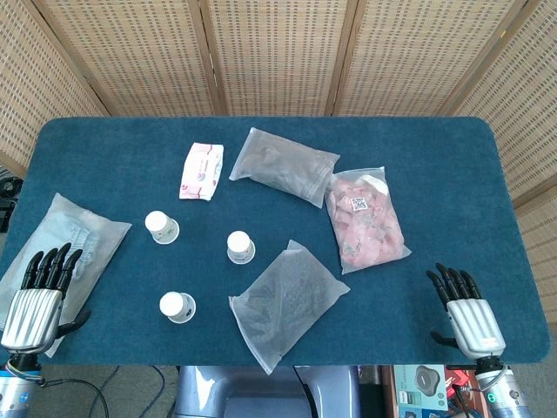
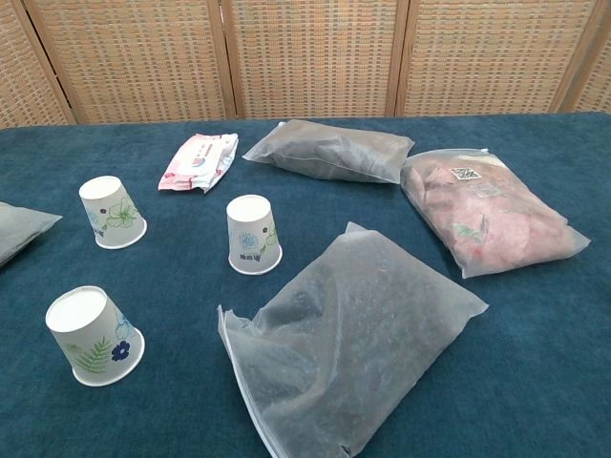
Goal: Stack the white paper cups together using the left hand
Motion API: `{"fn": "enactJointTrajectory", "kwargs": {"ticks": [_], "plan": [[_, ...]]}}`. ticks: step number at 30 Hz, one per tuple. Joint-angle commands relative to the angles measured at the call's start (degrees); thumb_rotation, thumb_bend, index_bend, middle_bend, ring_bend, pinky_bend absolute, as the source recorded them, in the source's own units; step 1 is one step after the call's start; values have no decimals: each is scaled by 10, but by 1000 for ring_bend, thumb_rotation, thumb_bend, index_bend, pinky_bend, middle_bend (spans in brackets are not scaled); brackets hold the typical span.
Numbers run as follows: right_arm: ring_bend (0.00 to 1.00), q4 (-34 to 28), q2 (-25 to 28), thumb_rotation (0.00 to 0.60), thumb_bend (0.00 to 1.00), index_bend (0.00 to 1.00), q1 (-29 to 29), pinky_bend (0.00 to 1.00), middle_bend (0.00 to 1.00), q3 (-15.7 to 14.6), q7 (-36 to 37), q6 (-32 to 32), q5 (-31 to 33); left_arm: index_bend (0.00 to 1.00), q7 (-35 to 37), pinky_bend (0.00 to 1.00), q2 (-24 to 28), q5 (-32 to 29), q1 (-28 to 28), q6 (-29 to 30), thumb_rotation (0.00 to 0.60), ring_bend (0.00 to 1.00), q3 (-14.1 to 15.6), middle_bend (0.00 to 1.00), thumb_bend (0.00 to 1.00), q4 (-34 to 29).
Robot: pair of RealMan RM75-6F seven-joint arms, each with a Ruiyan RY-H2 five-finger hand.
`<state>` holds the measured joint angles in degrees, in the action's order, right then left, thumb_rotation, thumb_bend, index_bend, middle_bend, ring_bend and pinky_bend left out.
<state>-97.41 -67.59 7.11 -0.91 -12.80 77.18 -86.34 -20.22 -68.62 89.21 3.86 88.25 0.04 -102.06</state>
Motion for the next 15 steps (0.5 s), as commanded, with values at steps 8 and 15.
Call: {"fn": "enactJointTrajectory", "kwargs": {"ticks": [8,15], "plan": [[0,-1,2,600,69,0,-1,0,0,-2,3,2,-4,0,1,0,1,-1,-2,2,600,0,-2,0,185,0],[0,4,-5,600,70,0,-4,0,0,5,6,23,-14,0,8,0,3,-2,-1,-1,600,0,-4,0,185,2]]}}
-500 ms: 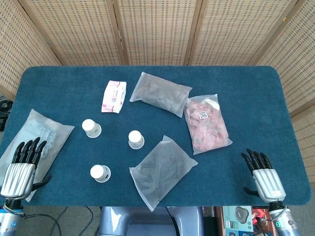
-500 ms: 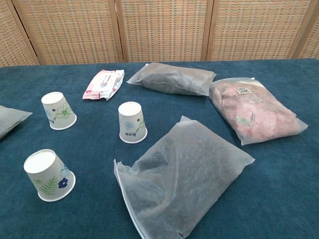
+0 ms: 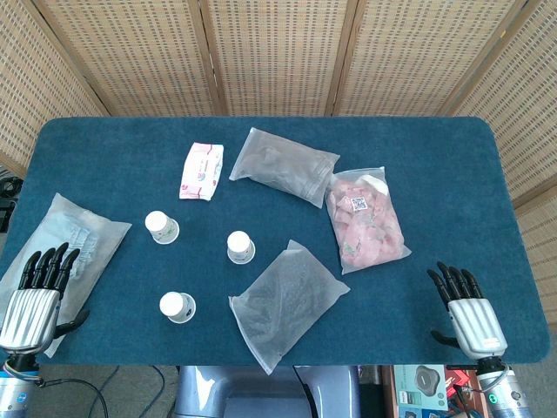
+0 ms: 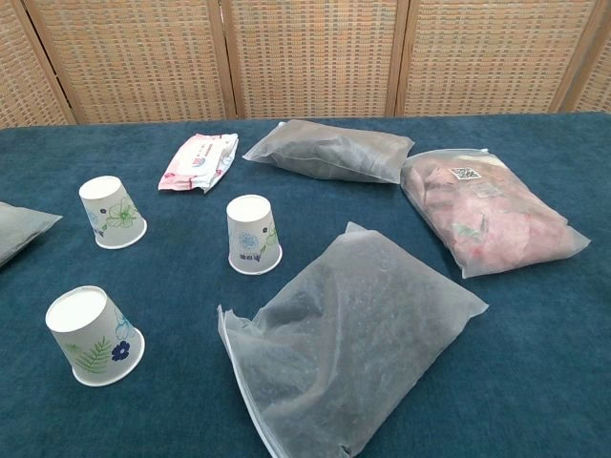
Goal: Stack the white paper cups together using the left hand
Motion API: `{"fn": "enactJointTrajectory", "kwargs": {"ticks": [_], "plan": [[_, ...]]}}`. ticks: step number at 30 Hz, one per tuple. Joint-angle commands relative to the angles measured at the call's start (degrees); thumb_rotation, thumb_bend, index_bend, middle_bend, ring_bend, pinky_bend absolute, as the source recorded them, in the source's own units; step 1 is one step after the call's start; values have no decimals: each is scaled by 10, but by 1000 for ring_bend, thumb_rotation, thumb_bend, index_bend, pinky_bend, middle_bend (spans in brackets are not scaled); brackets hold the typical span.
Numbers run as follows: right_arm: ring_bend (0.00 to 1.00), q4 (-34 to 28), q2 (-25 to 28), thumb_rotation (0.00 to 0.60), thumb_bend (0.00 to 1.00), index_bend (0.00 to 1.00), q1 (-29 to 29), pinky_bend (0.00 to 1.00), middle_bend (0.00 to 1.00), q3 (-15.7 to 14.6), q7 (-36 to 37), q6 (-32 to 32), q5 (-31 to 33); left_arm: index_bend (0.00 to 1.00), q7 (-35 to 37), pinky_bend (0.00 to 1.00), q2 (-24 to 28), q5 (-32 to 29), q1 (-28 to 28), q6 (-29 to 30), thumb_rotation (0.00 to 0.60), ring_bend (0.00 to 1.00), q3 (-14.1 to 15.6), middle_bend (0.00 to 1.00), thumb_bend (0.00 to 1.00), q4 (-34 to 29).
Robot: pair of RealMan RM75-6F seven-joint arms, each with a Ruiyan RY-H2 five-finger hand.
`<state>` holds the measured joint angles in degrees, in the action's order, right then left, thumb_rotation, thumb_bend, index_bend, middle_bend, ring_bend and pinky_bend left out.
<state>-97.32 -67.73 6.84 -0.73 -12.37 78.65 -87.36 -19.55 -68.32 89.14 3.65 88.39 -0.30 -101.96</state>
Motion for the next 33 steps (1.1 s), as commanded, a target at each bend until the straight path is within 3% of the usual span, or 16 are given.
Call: {"fn": "enactJointTrajectory", "kwargs": {"ticks": [1,12,21,28,33], "plan": [[0,5,-5,600,70,0,-3,0,0,5,3,14,-7,0,2,0,0,-3,1,-3,600,0,-1,0,185,1],[0,14,-8,600,69,0,-17,0,0,19,32,64,-19,0,0,0,0,0,-1,-1,600,0,-1,0,185,-1],[0,15,-9,600,69,0,-18,0,0,18,33,63,-20,0,-8,0,0,6,4,-11,600,0,1,0,184,-9],[0,13,-7,600,69,0,-18,0,0,20,34,63,-19,0,-71,0,23,17,51,-96,600,0,9,0,185,-48],[0,12,-4,600,69,0,-19,0,0,21,38,63,-18,2,-111,0,50,-25,104,-199,600,0,3,0,185,-104]]}}
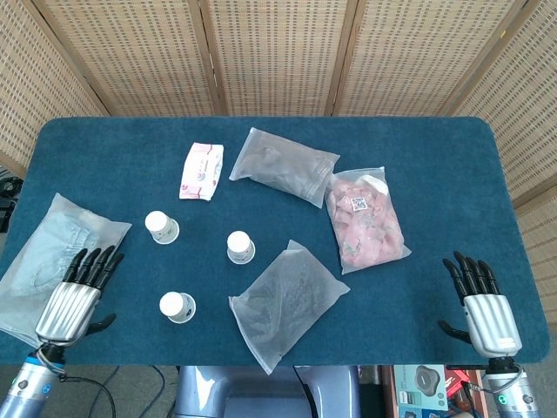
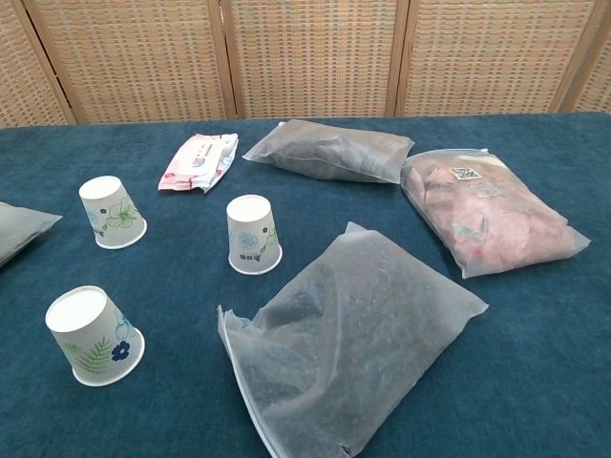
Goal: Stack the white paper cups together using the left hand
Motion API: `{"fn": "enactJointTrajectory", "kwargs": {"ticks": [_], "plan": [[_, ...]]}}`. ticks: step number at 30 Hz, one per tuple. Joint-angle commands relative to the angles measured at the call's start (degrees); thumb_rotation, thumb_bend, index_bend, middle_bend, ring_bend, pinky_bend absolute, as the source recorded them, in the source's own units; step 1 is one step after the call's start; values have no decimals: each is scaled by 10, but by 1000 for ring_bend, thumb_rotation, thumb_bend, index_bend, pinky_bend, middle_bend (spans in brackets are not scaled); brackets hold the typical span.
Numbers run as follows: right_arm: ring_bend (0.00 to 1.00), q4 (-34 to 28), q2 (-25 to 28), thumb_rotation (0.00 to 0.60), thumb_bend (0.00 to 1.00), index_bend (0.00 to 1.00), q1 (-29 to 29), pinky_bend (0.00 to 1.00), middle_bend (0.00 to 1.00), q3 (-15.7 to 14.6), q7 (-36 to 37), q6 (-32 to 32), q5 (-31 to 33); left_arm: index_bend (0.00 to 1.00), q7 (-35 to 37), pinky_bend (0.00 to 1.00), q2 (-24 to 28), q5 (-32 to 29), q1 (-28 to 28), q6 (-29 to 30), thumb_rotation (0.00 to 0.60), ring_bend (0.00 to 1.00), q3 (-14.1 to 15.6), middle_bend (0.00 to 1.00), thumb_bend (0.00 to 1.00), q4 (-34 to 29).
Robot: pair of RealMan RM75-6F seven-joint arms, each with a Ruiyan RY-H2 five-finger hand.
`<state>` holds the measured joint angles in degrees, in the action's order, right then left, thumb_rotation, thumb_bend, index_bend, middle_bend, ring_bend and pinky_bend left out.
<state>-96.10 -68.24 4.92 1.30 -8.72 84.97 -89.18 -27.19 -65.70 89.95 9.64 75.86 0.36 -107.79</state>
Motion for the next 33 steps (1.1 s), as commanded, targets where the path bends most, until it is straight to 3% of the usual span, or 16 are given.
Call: {"fn": "enactJointTrajectory", "kwargs": {"ticks": [1,6,13,21,27,33], "plan": [[0,-1,1,600,69,0,0,0,0,1,2,0,0,11,-38,0,27,-43,52,-89,600,0,-6,0,185,-54],[0,-1,3,600,69,0,-1,0,0,2,6,1,2,84,-84,0,29,-108,94,-153,600,0,-19,0,185,-76],[0,-1,5,600,69,0,-1,0,0,3,13,0,4,108,-153,0,0,-219,142,-204,600,0,-32,0,184,-80],[0,-1,9,600,69,0,-1,0,0,6,23,0,7,160,-218,0,-41,-309,183,-207,600,0,-29,0,186,-72],[0,-1,12,600,69,0,-2,0,0,7,28,0,8,313,-237,0,-72,-349,205,-199,600,0,-28,0,185,-60],[0,-2,13,600,69,0,-3,0,0,6,29,2,5,401,-245,0,-93,-365,219,-184,600,0,-19,0,186,-48]]}}
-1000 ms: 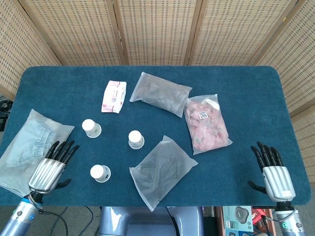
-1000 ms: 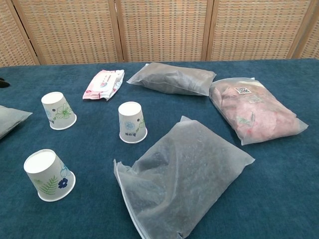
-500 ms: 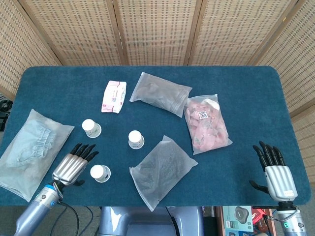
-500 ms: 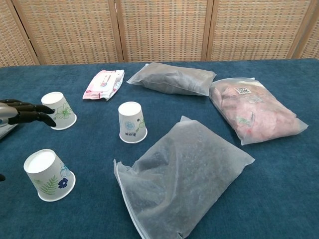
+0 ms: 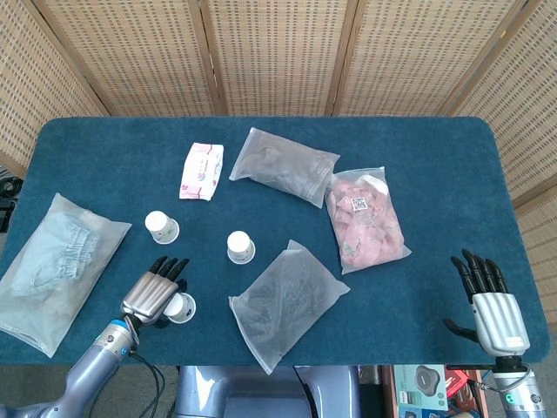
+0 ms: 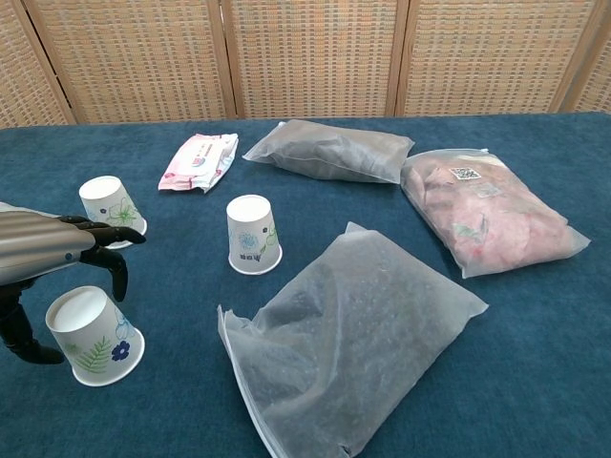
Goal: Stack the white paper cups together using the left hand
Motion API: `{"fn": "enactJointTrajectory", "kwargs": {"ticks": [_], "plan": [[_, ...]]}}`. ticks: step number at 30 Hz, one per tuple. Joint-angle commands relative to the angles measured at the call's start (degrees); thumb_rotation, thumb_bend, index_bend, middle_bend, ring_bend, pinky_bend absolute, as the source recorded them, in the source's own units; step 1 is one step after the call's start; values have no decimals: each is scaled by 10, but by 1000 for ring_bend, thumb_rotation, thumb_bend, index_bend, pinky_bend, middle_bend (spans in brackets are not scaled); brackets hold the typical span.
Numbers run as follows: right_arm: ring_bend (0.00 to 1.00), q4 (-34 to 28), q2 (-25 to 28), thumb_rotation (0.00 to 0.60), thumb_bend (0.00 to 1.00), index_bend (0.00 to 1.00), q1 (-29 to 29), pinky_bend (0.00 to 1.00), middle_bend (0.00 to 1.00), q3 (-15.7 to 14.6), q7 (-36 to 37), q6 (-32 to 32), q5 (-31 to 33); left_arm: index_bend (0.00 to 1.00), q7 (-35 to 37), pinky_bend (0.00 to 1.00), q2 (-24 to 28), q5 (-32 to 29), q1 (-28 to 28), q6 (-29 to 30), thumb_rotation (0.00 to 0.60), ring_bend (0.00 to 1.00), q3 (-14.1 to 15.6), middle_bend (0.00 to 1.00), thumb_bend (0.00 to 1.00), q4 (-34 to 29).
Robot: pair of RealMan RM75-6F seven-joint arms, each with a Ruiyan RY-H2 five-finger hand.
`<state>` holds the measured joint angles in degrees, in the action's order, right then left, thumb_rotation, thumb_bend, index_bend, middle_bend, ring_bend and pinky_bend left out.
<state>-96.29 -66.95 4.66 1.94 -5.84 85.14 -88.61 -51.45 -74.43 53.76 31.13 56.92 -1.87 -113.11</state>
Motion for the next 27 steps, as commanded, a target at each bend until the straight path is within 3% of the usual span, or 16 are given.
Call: {"fn": "enactJointTrajectory", "kwargs": {"ticks": [1,9,18,23,27], "plan": [[0,0,0,600,69,0,0,0,0,0,0,1,-1,417,-3,0,-8,-3,5,8,600,0,4,0,186,8],[0,-1,0,600,69,0,-1,0,0,0,0,0,0,461,16,0,-18,4,10,26,600,0,10,0,187,20],[0,-1,0,600,69,0,-1,0,0,0,0,0,0,461,44,0,8,20,16,46,600,0,1,0,188,3],[0,-2,1,600,69,0,-3,0,0,-1,1,1,-2,461,46,0,23,8,32,52,600,0,-20,0,187,2],[0,-3,4,600,70,0,-3,0,0,0,4,-1,3,461,44,0,19,-41,62,42,600,0,-54,0,188,27]]}}
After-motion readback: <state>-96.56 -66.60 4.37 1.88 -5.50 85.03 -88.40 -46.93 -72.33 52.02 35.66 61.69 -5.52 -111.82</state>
